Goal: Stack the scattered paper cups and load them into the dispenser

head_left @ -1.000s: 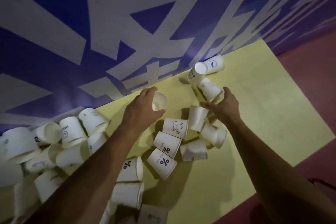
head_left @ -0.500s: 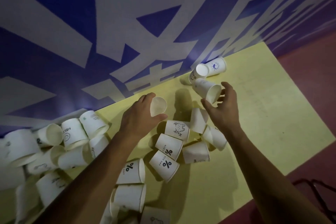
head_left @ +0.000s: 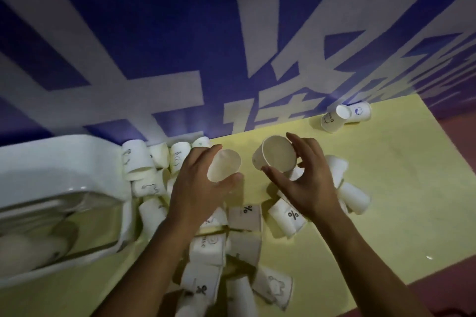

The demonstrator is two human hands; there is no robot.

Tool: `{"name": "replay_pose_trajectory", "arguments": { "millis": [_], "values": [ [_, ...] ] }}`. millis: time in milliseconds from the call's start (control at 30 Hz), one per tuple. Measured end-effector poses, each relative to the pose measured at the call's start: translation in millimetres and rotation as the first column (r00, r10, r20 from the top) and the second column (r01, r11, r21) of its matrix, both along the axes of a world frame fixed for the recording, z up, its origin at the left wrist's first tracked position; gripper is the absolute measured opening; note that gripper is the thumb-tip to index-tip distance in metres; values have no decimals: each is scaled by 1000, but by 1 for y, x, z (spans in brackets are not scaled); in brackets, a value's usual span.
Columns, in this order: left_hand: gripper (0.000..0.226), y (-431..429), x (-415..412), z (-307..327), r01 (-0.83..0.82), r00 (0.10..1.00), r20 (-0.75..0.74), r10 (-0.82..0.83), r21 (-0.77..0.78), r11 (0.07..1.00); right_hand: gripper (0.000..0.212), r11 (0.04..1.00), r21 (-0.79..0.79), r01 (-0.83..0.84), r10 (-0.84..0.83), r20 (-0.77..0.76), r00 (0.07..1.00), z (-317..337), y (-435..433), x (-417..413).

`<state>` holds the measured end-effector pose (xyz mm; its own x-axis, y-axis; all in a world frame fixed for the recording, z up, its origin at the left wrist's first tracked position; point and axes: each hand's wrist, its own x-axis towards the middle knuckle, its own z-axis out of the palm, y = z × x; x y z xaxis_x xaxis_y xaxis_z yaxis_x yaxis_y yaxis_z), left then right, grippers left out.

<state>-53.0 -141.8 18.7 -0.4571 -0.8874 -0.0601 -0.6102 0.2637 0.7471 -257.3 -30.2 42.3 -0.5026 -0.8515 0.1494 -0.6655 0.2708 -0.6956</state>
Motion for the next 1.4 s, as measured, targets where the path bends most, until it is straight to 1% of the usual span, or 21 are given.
{"name": "replay_pose_trajectory", "arguments": {
  "millis": [133, 267, 467, 533, 633, 767, 900, 1100, 1300, 1400],
  "values": [
    [78, 11, 87, 14, -96, 992, -81, 96, 8, 995, 77, 996, -46, -81, 83, 45, 996, 15, -12, 84],
    [72, 23, 176, 28, -142, 980, -141, 143, 18, 990, 71, 987, -93, -131, 142, 123, 982, 25, -23, 170],
    [69, 33, 303, 31, -271, 947, -173, 271, 23, 962, 63, 970, -132, -202, 225, 188, 956, 28, -36, 289],
    [71, 33, 333, 29, -328, 927, -178, 330, 39, 944, 61, 967, -130, -220, 245, 221, 944, 26, -38, 319],
    [73, 28, 369, 23, -383, 913, -138, 384, 39, 923, 59, 960, -129, -250, 276, 245, 929, 22, -43, 354],
    [69, 19, 396, 16, -451, 884, -137, 448, 7, 892, 62, 949, -134, -286, 311, 250, 917, 18, -48, 378],
    [74, 5, 405, 7, -460, 885, -94, 456, -28, 887, 60, 947, -140, -290, 317, 252, 914, 15, -50, 387],
    [78, -12, 400, -9, -389, 920, -49, 388, -12, 921, 61, 957, -86, -278, 291, 251, 923, 12, -49, 390],
    [73, -18, 399, -24, -374, 926, -60, 372, -32, 927, 65, 962, -68, -264, 272, 269, 924, 5, -49, 389],
    [75, -15, 400, -31, -367, 930, -31, 366, -1, 930, 65, 965, -56, -254, 260, 266, 928, -1, -48, 388]
  ]
}}
